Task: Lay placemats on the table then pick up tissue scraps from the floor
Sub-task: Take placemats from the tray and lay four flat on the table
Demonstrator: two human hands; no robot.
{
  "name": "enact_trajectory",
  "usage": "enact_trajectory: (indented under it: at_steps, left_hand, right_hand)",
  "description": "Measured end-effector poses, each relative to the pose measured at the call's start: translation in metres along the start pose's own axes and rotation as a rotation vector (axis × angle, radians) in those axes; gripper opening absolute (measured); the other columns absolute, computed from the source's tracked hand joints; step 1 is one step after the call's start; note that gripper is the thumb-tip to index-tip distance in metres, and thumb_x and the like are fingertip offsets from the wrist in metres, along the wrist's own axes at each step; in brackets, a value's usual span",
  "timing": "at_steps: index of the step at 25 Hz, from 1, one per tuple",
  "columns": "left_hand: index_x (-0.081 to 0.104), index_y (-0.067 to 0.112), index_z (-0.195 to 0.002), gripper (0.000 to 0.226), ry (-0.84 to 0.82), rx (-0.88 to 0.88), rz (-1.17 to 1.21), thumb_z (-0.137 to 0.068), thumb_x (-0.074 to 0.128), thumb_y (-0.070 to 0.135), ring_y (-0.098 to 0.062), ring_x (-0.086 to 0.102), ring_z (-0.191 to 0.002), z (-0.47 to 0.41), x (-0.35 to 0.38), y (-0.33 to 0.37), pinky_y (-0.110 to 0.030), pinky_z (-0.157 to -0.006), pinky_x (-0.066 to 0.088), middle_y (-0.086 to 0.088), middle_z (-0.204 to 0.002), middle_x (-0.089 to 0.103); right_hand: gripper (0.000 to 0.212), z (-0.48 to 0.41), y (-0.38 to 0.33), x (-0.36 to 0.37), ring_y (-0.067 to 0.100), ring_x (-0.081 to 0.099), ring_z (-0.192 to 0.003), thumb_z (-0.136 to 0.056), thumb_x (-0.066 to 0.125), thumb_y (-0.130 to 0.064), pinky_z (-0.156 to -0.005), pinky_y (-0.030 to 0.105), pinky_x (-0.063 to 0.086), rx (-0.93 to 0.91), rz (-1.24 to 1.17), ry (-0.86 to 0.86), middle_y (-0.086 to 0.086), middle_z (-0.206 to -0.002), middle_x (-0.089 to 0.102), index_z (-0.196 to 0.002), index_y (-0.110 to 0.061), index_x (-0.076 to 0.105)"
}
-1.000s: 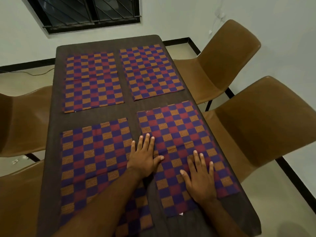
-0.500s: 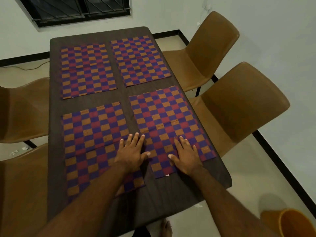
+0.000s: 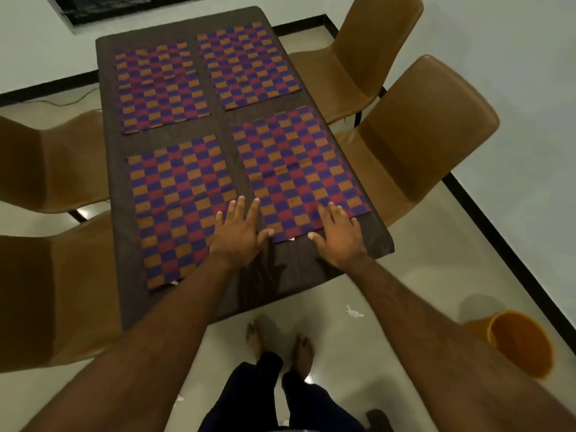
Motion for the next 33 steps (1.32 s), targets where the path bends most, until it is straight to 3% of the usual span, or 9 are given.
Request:
enact_trajectory:
  at_steps: [9, 21, 33]
  left_hand:
    - [0.012, 0.021, -0.165, 0.081, 0.114, 0.12, -0.029, -0.101, 0.04, 0.063, -0.036, 0.011, -0.157, 0.044, -0.035, 0.037, -0.06, -0.124, 0.015, -0.015, -0.171, 0.012]
    - [0.017, 0.019, -0.164, 0.086, 0.06, 0.164, 0.001, -0.098, 0.048, 0.064, -0.037, 0.02, -0.155, 0.16, 0.051, -0.011, -0.062, -0.12, 0.021, -0.014, -0.169, 0.023]
    - [0.017, 0.023, -0.164, 0.079, 0.096, 0.187, 0.042, -0.1, 0.031, 0.067, -0.037, 0.02, -0.155, 0.167, 0.024, -0.005, -0.062, -0.121, 0.019, -0.013, -0.169, 0.022]
  right_hand:
    - [0.073, 0.062, -0.002, -0.038, 0.033, 0.022, -0.15, -0.097, 0.047, -0.058, -0.116, 0.06, 0.029, 0.052, 0.016, 0.126, 0.013, -0.162, 0.024, -0.155, -0.023, 0.02]
    - [0.071, 0.23, -0.018, 0.053, 0.029, 0.025, -0.15, -0.099, 0.046, -0.054, -0.115, 0.049, 0.032, 0.153, 0.056, 0.038, 0.011, -0.163, 0.027, -0.157, -0.021, 0.023]
    - [0.073, 0.21, -0.021, -0.006, 0.029, 0.024, -0.151, -0.098, 0.045, -0.061, -0.114, 0.05, 0.034, 0.114, 0.093, 0.097, 0.007, -0.164, 0.024, -0.157, -0.026, 0.021]
Point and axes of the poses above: each hand's wrist, its own z-axis away from the middle knuckle, its own x-axis out of the palm, y = z × x, the point moved 4 cm from there along -z, towards the middle knuckle
